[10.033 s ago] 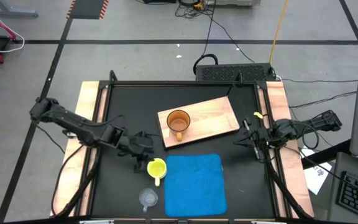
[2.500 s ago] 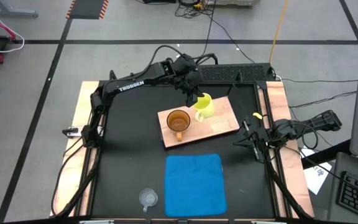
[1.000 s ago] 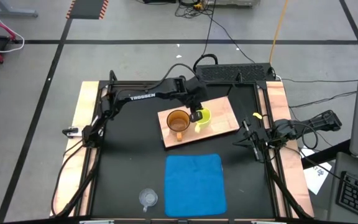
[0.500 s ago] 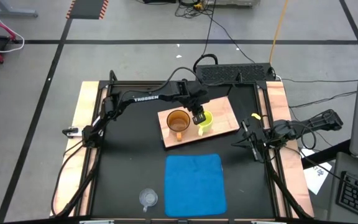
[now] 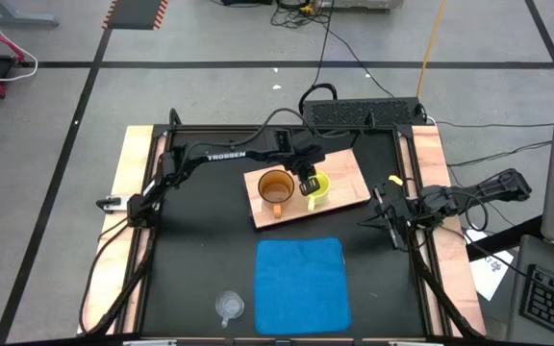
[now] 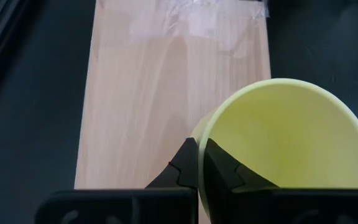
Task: Stack small to large cups/mugs on shelf
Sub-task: Put the yellow mug on the shelf
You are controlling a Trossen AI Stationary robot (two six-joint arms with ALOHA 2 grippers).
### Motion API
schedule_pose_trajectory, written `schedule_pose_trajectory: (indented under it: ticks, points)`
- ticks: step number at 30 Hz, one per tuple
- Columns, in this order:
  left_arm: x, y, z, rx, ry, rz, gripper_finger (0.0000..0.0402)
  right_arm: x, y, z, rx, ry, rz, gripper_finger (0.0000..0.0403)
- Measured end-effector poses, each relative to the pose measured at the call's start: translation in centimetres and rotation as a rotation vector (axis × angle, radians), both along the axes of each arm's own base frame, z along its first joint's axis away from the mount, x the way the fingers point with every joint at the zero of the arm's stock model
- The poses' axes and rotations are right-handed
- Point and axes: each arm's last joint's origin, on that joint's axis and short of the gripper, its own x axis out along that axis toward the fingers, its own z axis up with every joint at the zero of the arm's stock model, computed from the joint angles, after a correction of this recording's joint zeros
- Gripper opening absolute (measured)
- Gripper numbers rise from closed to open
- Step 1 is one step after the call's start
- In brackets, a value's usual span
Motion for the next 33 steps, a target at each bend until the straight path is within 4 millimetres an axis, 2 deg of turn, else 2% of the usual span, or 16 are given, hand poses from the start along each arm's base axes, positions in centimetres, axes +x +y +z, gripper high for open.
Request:
schedule_pose_trajectory:
  ticks: [19, 26, 33]
  points:
    - [-0.3, 0.8, -0.1, -0.011, 0.006, 0.034, 0.0004, 0.0, 0.0, 0.0, 0.002, 0.001, 0.000, 0.0000]
    - [-0.3, 0.7, -1.4, -0.031, 0.025, 0.016, 0.0004, 0.0, 0.0, 0.0, 0.003, 0.001, 0.000, 0.0000]
    - [-0.5, 0.7, -1.8, -0.037, 0.034, 0.015, 0.0004, 0.0, 0.0, 0.0, 0.003, 0.000, 0.000, 0.0000]
